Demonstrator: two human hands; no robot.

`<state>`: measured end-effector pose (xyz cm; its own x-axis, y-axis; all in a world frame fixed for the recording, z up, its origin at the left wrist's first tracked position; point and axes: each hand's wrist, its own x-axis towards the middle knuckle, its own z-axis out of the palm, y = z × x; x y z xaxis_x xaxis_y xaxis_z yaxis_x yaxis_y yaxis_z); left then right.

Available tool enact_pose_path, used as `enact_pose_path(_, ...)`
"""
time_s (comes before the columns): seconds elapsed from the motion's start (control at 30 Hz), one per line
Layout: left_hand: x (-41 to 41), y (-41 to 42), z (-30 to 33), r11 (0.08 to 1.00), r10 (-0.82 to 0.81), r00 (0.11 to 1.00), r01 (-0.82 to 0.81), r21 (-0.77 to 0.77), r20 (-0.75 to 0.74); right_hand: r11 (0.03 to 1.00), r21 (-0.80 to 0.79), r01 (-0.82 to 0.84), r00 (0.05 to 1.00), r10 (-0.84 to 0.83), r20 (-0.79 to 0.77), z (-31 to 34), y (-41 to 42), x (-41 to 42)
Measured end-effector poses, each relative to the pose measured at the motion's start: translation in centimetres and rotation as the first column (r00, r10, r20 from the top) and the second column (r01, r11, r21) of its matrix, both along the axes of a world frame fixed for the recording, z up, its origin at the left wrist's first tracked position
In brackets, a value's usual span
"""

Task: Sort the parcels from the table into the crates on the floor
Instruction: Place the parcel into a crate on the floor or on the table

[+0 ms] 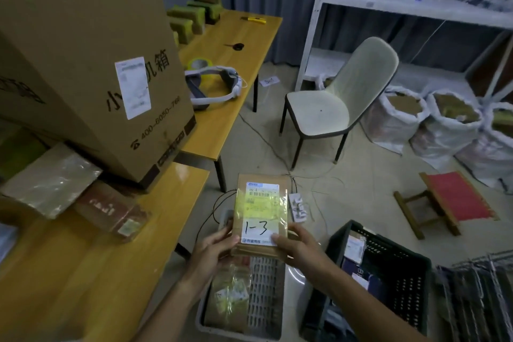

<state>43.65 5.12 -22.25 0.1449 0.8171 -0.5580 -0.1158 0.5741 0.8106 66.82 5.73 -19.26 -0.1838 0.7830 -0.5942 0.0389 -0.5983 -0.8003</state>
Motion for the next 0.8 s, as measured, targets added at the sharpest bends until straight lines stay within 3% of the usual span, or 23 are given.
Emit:
enact_pose_path(0.33, 1.6, 6.5, -22.4, 0.978, 0.103, 0.987, -0.123, -0.169, -0.121, 0.993, -0.079, -0.088, 0.996, 0.088, -0.002, -23.3, 9.0, -0.2)
enact_pose_path(0.57, -2.0, 9.4, -36.9, 0.99, -0.028, 0.968, -0.007, -0.138, -0.251, 0.991, -0.123, -0.05, 0.997, 0.057, 0.055, -40.3, 11.8, -3.1)
enact_pose_path(0.63, -3.6, 10.6, -40.7, 0.994, 0.01, 0.919, -0.054, -0.099, -0.394, 0.991, -0.125, -0.047, 0.997, 0.055, 0.062, -44.2, 12.4, -4.3)
enact_pose_path(0.7, -4.7, 11.8, -43.9, 0.994, 0.002, 0.807, -0.066, -0.088, -0.59, 0.989, -0.142, -0.044, 0.998, 0.051, 0.046, -47.6, 12.8, -5.5)
enact_pose_path(0.8, -5.5, 12.9, -47.8, 0.986, -0.155, 0.644, 0.049, -0.162, -0.749, 0.985, -0.163, -0.049, 0.998, 0.056, 0.04, -52.3, 13.3, -7.5)
